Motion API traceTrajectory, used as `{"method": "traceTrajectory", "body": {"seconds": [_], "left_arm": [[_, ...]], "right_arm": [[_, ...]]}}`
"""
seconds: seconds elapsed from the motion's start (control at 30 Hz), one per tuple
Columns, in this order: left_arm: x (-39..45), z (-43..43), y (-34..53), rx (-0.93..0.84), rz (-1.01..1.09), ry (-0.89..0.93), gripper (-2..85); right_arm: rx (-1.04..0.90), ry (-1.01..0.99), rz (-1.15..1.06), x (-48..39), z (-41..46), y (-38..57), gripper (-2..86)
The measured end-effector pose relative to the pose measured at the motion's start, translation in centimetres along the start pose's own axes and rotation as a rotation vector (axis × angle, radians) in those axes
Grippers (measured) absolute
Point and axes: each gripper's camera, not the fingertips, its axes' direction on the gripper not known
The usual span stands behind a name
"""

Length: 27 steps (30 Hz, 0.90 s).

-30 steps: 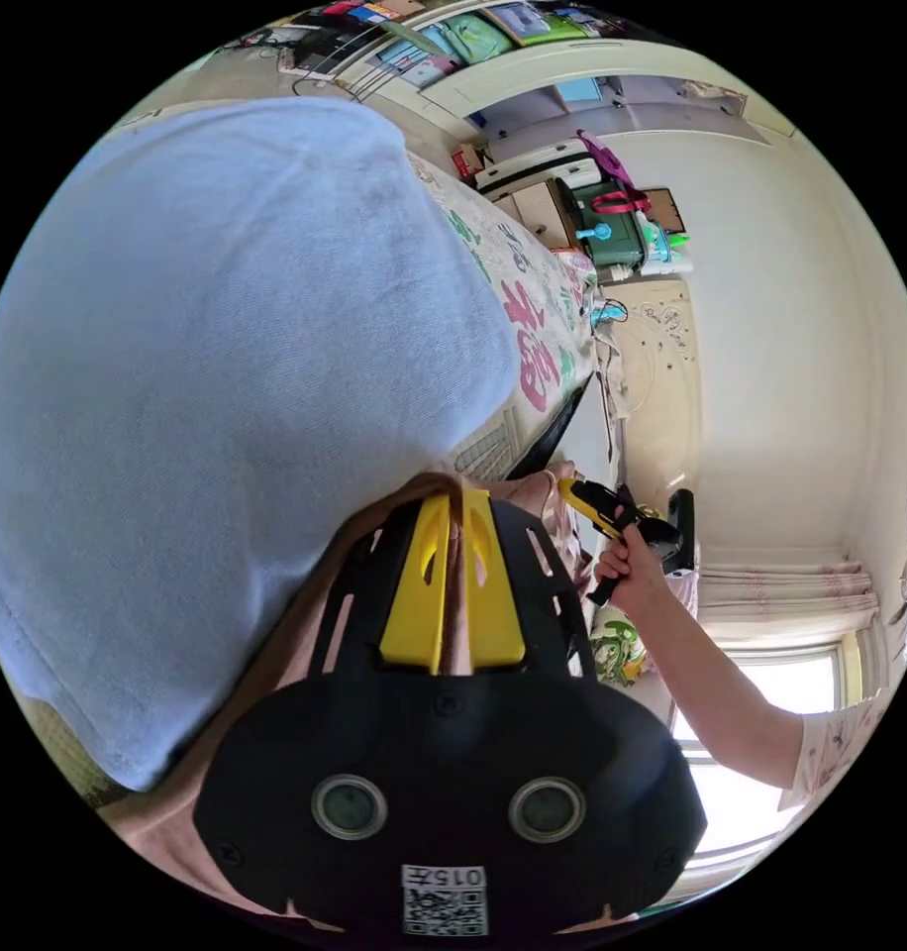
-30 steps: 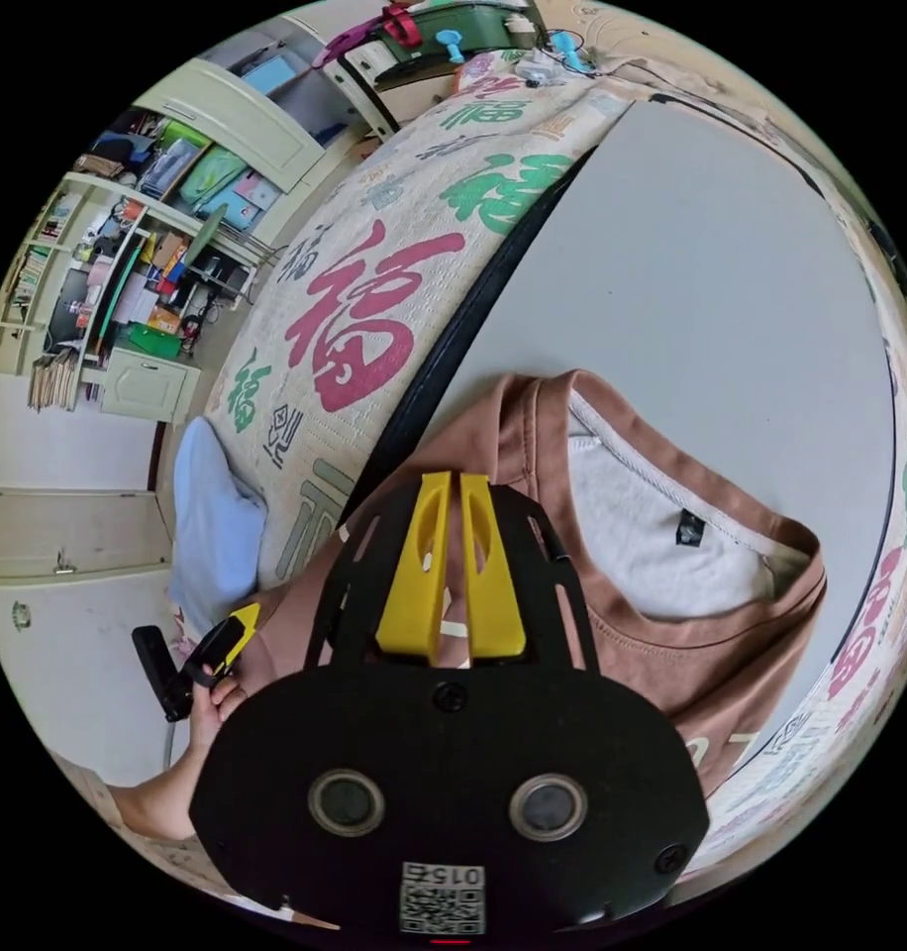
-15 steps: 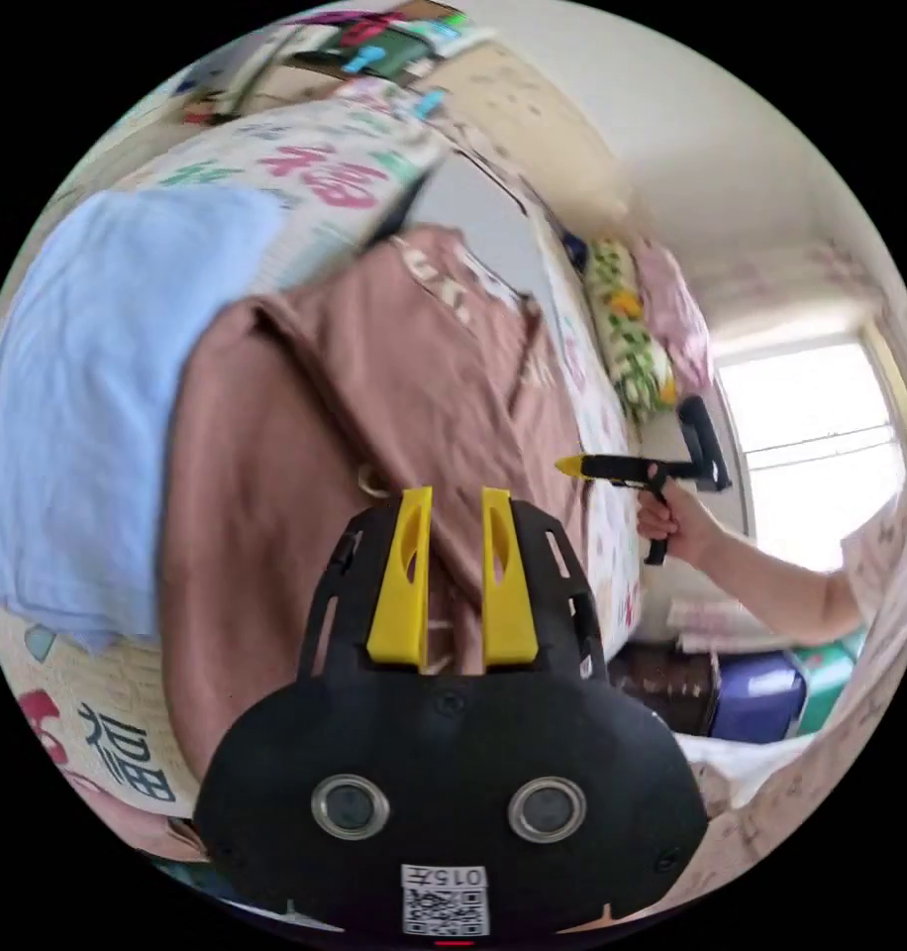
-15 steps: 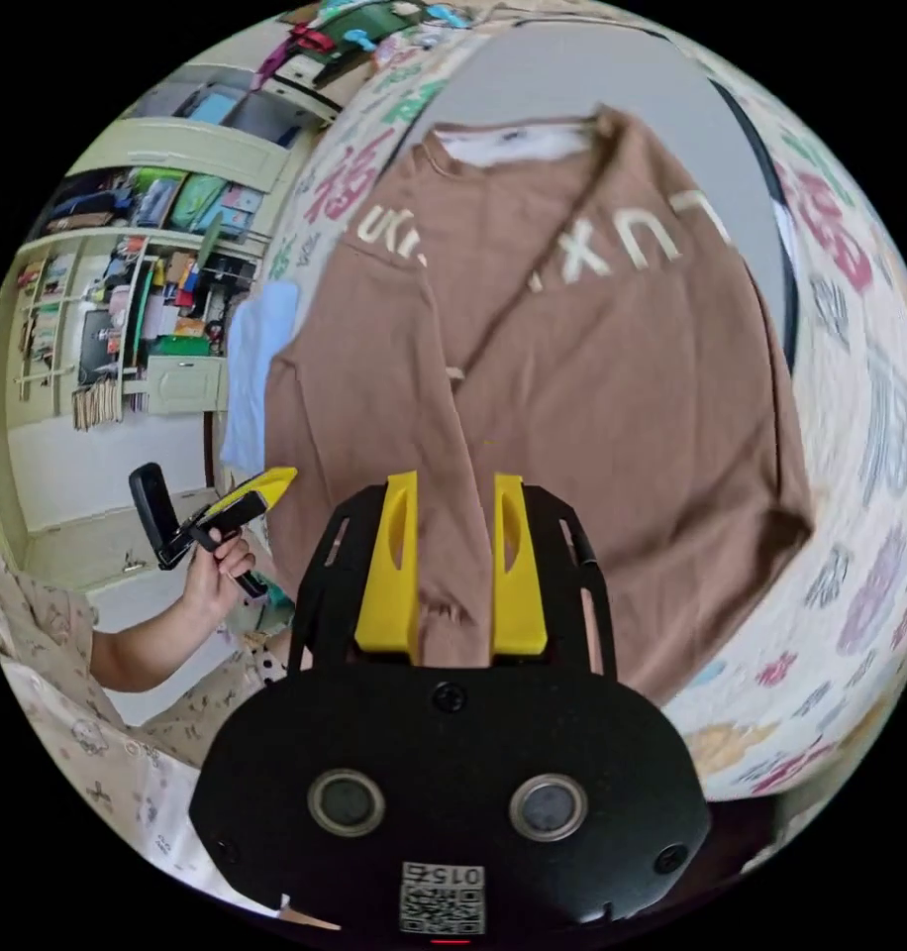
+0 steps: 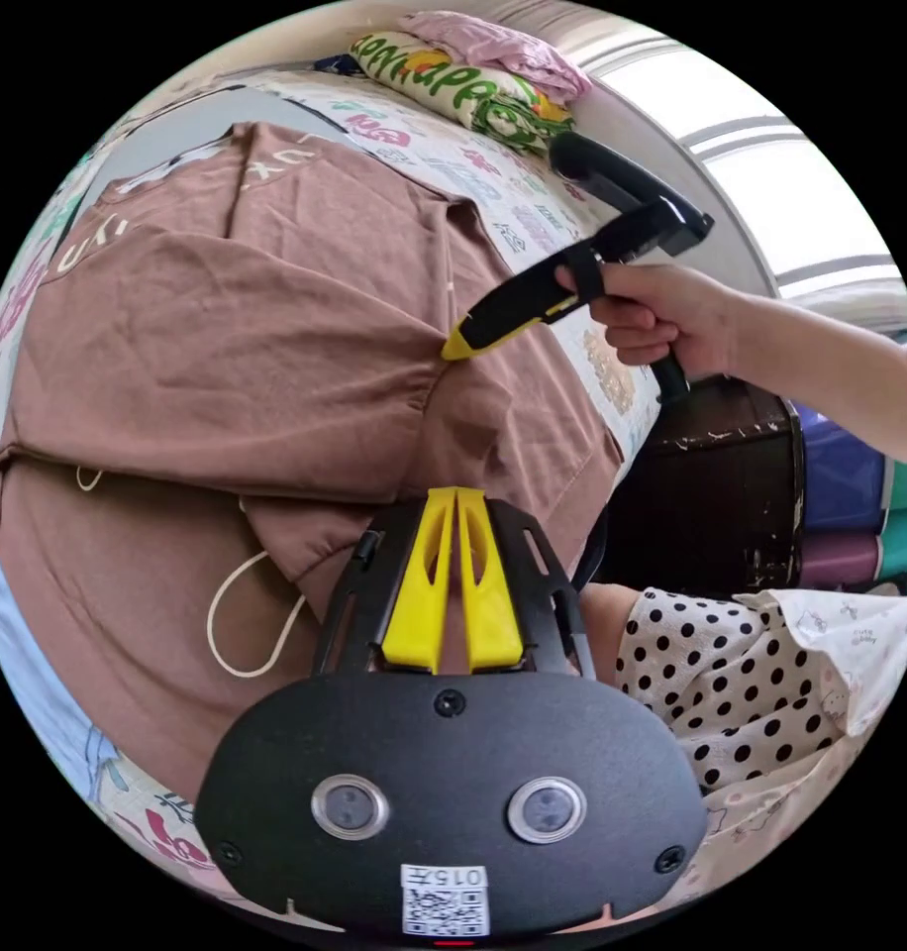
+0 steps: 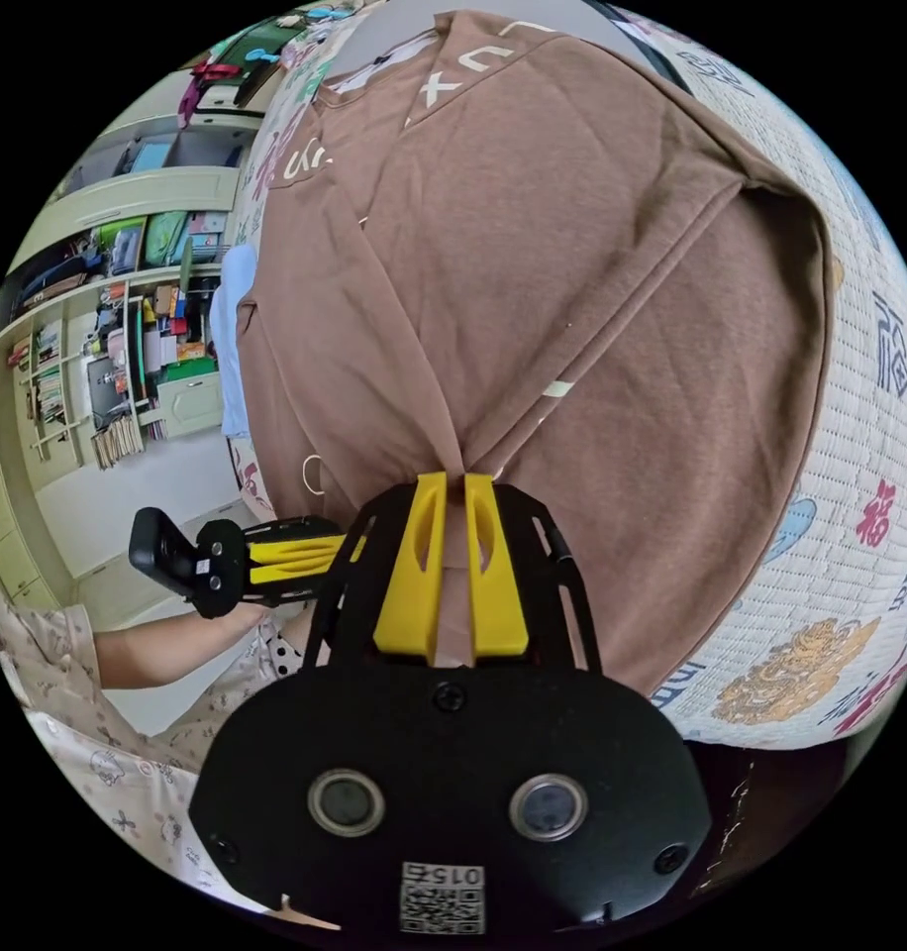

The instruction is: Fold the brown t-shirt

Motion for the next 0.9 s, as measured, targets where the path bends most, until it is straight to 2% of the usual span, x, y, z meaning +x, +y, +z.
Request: {"method": "traceTrajectory", "body": {"seconds": [0.1, 0.17, 0.23, 0.3, 0.43, 0.5, 0.57, 0.7, 0.9], "left_arm": [[2.2, 2.2, 2.2, -0.003, 0.046, -0.040, 0.0], [2.6, 2.4, 3.6, 0.068, 0.022, -0.076, 1.5], [2.2, 2.6, 3.8, 0.118, 0.009, -0.099, 8.1], [1.9, 3.9, 3.3, 0.126, 0.027, -0.131, 9.8], [1.0, 11.0, 2.5, -0.055, 0.170, -0.161, 5.6], [0.4, 12.1, 2.8, -0.046, 0.199, -0.196, 1.4], [-0.7, 13.1, 2.9, -0.070, 0.207, -0.128, -0.1], [-0.6, 12.9, 3.6, -0.031, 0.243, -0.122, -0.7], [-3.8, 17.9, 2.9, -0.084, 0.185, -0.122, -0.1]], "right_arm": [[0.013, 0.043, -0.043, -1.2, -1.3, -0.3, 3.5], [0.026, 0.056, -0.060, -2.0, -2.0, -0.6, 3.4], [0.027, 0.040, -0.049, -2.0, -2.3, -1.1, 3.5], [0.029, 0.006, -0.022, -1.8, -2.7, -1.7, 3.5], [0.029, -0.020, -0.007, -2.1, -3.3, -2.9, 3.6], [0.023, -0.017, -0.008, -2.6, -3.5, -3.5, 3.6], [0.016, 0.009, -0.026, -3.5, -3.7, -4.3, 3.4], [0.008, 0.066, -0.066, -5.4, -4.0, -5.3, 3.2], [-0.039, 0.174, -0.136, -8.1, -2.6, -7.1, 3.7]]}}
